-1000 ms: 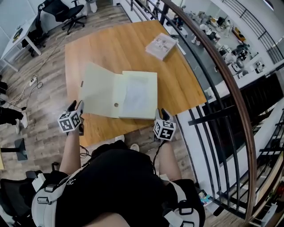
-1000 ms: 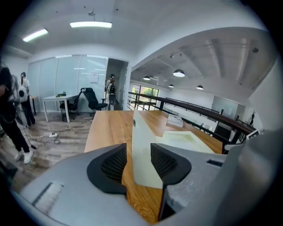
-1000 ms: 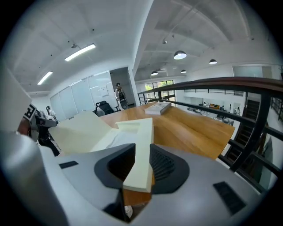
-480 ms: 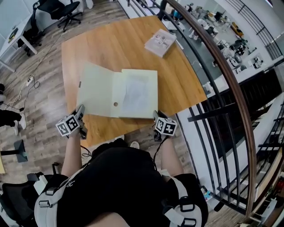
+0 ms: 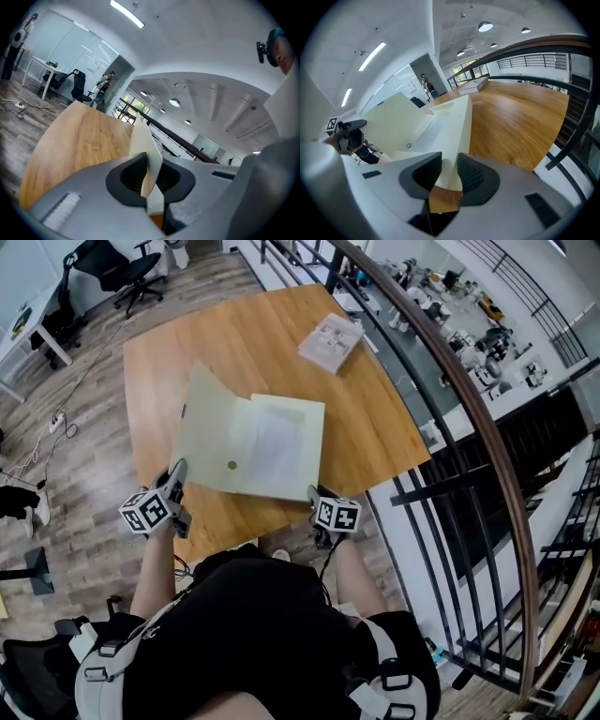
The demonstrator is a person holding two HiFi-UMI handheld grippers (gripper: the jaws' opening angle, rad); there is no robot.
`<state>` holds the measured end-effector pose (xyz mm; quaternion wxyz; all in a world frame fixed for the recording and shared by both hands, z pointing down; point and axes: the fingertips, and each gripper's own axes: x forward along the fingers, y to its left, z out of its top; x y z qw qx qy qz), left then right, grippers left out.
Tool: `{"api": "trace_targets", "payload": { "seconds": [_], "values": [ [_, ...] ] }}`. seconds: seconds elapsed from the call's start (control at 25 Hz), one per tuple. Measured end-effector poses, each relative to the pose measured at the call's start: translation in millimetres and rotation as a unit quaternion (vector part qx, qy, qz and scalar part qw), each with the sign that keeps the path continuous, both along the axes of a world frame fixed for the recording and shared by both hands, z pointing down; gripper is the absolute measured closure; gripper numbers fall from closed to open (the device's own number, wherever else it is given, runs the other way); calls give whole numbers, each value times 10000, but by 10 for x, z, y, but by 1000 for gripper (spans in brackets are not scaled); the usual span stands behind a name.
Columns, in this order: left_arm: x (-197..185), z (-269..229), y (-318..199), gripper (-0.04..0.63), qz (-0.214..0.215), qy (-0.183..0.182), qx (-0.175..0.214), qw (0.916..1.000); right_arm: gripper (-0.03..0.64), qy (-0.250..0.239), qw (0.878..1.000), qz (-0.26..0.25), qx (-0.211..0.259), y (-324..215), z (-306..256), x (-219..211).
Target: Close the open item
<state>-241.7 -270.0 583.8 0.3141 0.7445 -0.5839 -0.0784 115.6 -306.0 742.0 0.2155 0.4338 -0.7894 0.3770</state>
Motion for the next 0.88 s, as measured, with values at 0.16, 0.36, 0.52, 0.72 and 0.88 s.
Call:
{"api": "trace_targets", "payload": {
  "seconds": [0.16,0.36,0.52,0.72,0.88],
  "values": [
    [383,-147,-117,572,684,-86,192,9974,509,-187,9998,-96,-31,-16,6,-138],
    [951,-190,-183,566,1674,-233,185,9854,509,-313,9994,-165,-67,-6,-1,-244],
    [1408,-118,-234,555,2338,-15,-2,9723,509,-329,9992,-199,-62,15,-20,-315],
    [2026,116,-226,549,3237,-123,-356,9454,509,-414,9991,-73,-98,75,-24,-352],
    [2333,384,-166,546,3701,-274,-684,9261,509,-478,9988,-15,-106,119,-28,-381]
  ]
}}
